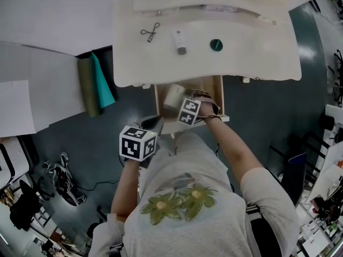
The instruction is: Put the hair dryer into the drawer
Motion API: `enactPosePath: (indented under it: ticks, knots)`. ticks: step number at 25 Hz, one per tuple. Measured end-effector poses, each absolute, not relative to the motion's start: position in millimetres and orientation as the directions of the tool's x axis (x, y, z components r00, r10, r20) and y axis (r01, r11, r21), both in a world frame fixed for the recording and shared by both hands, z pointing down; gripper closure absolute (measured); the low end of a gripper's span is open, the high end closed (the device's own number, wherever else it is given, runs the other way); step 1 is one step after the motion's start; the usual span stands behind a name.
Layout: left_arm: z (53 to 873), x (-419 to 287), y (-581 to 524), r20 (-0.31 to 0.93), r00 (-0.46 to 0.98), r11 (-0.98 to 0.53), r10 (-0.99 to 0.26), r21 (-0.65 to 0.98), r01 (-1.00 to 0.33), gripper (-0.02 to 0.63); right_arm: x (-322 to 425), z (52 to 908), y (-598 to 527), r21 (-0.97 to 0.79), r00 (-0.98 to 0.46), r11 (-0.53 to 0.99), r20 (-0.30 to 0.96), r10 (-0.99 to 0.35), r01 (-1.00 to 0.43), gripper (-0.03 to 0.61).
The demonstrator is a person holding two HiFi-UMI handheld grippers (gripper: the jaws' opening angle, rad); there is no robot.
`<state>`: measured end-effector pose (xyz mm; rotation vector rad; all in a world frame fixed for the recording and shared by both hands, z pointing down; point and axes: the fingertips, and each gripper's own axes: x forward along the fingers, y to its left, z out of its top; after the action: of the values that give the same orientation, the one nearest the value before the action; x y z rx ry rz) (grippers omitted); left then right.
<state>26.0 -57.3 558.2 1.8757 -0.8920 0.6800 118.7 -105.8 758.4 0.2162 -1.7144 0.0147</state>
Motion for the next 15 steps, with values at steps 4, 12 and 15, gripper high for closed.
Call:
enactPosePath:
  ticks: [4,12,15]
  knots:
    - [560.8,23.5,-58.2,0.756,0.582,-0.305,-0.299,0.502,-0.809,0.604,119.1,762.9,-106.5,0.112,-0.125,0.982,0.983,-0.131,-0.151,0.37]
    - [561.4,24.9,-59.0,0.743,0.598,-0.292,-0.301,0.525,-0.799,0.604,118.1,768.3,-105.0,0.101,-0.109,0.986,0.987,-0.115,-0.13,0.37]
    - [561.9,24.5,-59.2,0.743,0.599,-0.287,-0.298,0.528,-0.799,0.604,119.1,769.4,-105.4,0.09,-0.106,0.986,0.989,-0.105,-0.137,0.37]
